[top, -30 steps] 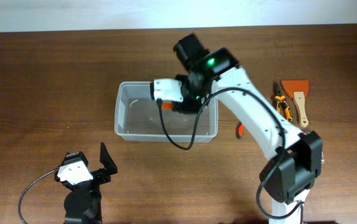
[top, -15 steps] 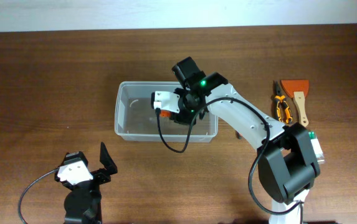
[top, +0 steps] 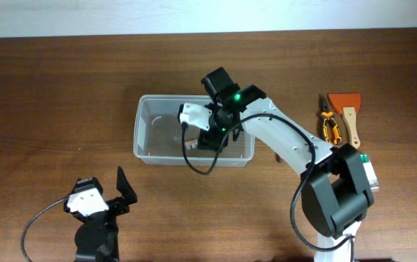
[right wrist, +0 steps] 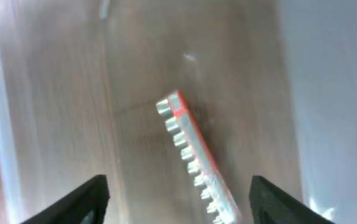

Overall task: Pack container
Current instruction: 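Lift the orange strip and lower it into the clear container, release, then move the right gripper to the red-handled cutters and grasp them, then carry the red cutters into the container and open the right gripper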

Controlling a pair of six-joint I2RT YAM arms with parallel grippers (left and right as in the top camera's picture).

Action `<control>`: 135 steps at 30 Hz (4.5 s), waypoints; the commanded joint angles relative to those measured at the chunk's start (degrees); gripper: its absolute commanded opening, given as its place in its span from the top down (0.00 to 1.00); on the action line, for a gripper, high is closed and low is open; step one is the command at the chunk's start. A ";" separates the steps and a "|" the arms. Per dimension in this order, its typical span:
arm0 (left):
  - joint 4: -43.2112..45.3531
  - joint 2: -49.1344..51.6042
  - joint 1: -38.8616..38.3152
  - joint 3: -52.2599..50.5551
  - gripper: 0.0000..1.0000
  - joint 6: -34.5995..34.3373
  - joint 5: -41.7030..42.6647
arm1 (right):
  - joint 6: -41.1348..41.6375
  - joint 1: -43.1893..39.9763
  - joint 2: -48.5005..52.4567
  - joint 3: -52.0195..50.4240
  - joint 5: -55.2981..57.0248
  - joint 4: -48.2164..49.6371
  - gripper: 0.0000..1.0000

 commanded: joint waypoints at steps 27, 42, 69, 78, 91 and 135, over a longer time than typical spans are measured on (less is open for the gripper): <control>-0.11 -0.24 -0.17 -0.17 0.01 0.50 -0.20 | 33.00 -28.79 -2.21 4.00 18.49 -22.05 0.29; -0.11 -0.24 -0.17 -0.17 0.01 0.50 -0.20 | 28.46 -28.81 -2.21 -17.70 19.02 -6.36 0.58; -0.11 -0.24 -0.17 -0.17 0.01 0.50 -0.22 | 25.68 -28.79 -2.36 -19.23 19.91 0.20 0.96; -0.11 -0.24 -0.17 -0.17 0.01 0.50 -0.22 | 25.66 -28.59 -4.17 11.85 20.50 -16.63 0.96; -0.11 -0.24 -0.17 -0.17 0.01 0.50 -0.20 | 10.19 -17.57 -4.11 36.76 2.47 -25.49 0.96; -0.11 -0.24 -0.17 -0.17 0.01 0.50 -0.20 | -18.14 0.33 13.14 20.68 -3.32 -18.88 0.96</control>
